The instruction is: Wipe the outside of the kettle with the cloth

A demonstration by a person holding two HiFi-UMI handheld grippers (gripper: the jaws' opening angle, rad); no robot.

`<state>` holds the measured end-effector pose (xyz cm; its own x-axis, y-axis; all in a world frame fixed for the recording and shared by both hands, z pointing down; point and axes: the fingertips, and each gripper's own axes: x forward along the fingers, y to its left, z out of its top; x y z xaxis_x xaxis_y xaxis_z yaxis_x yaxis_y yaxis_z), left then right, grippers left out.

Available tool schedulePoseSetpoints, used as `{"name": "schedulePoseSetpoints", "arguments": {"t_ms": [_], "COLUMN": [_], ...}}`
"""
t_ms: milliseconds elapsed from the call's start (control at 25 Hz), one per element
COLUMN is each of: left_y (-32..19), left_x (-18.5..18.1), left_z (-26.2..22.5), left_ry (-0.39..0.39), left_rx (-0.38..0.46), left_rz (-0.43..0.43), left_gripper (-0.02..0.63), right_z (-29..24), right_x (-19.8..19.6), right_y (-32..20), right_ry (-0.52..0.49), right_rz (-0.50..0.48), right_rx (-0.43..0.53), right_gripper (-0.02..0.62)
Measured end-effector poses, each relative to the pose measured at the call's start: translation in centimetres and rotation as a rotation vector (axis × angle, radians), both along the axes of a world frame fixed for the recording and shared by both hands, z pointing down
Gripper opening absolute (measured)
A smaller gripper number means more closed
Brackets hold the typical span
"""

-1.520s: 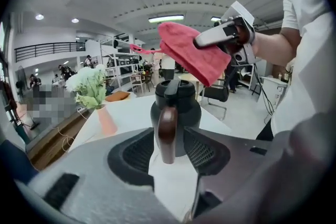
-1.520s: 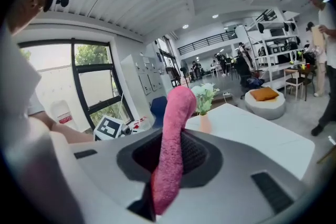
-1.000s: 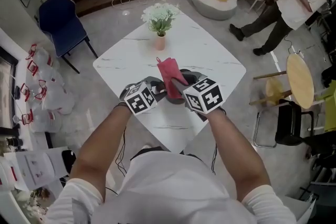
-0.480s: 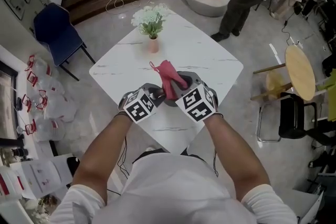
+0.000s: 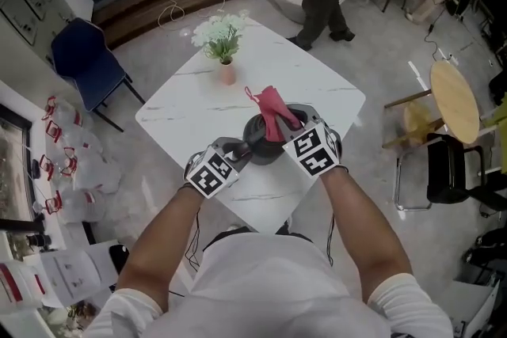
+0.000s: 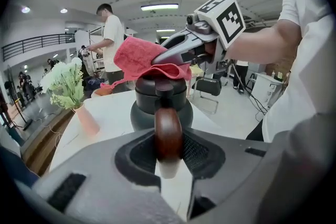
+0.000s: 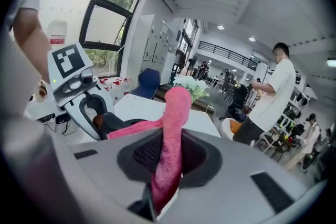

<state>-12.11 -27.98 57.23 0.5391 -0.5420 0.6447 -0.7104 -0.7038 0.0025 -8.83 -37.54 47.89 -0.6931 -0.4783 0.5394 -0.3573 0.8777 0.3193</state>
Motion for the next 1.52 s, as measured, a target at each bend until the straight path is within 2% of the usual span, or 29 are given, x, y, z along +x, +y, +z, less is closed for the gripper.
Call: {"name": "schedulePoseSetpoints", "arguments": {"t_ms": [280,400,480,720,800,880,1040,1120,1240,1360,1520], "left_y": [0.6,1.0,1.0,1.1,0.9,0.7,0.7,0.9,1.5,2.7,3.9], "left_x": [-0.7,-0.8,-0.8,-0.7,-0.8,-0.7,-0.5,-0.7,-1.4,-1.9,-1.9], "left_z": [0.8,0.9,0.7,0.6,0.4,0.3,0.1,-0.1,-1.1,-2.1,-1.6], "left_ry": [0.005,0.017,0.026,0.072,0.086,0.106,0.164,0.206,0.333,0.464,0.478], "left_rx": [-0.02,-0.029,-0.032,-0.046,-0.044,-0.042,-0.045,-0.055,-0.071,-0.091,-0.075], "left_rz": [-0.04,-0.067,-0.079,-0.142,-0.169,-0.202,-0.281,-0.321,-0.396,-0.457,-0.467], "left_gripper": [0.102,0.101,0.101,0.101,0.101,0.101,0.1,0.1,0.1,0.1,0.1], "right_z": [3.8,4.8,4.9,3.7,2.8,1.4,-1.4,-2.0,-1.6,-1.1,-0.7], "right_x": [3.9,6.1,7.4,9.5,9.9,10.0,8.9,7.5,4.9,1.9,-1.3], "right_y": [-2.6,-3.4,-3.9,-3.1,-2.3,-1.1,3.5,6.4,10.3,12.7,12.5], "right_ry": [0.097,0.011,-0.023,-0.087,-0.14,-0.236,-0.484,-0.557,-0.588,-0.601,-0.613], "right_rz": [0.075,0.169,0.207,0.254,0.26,0.265,0.223,0.171,0.091,0.033,0.033], "right_rx": [-0.039,-0.131,-0.148,-0.169,-0.174,-0.203,-0.333,-0.408,-0.51,-0.561,-0.536], "right_gripper": [0.06,0.06,0.06,0.06,0.06,0.061,0.063,0.063,0.063,0.063,0.063]}}
